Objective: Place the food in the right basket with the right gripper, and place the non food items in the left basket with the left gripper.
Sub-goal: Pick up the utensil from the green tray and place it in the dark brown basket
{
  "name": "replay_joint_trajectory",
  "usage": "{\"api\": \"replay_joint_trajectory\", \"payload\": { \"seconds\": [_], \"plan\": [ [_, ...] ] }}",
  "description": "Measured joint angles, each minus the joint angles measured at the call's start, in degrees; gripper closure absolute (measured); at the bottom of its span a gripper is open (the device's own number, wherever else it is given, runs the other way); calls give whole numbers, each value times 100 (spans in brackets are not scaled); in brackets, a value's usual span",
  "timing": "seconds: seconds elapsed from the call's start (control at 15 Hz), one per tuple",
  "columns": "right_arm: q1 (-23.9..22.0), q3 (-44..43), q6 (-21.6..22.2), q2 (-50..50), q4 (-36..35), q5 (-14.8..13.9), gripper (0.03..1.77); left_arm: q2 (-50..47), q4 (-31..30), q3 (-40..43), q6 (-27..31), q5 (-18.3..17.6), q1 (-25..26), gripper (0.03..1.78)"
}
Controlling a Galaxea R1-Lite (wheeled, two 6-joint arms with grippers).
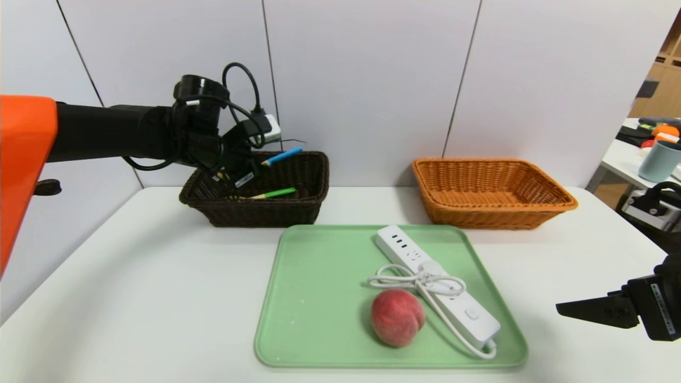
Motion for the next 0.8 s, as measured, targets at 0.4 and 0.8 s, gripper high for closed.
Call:
{"api": "replay_joint_trajectory", "payload": {
  "seconds": [0.4,0.8],
  "plan": [
    [-2,49,-2,6,-107,1,10,194,2,-4,-34,-4,48,132],
    [0,29,-2,6,-121,1,10,194,0,-12,-191,0,50,66]
  ]
}}
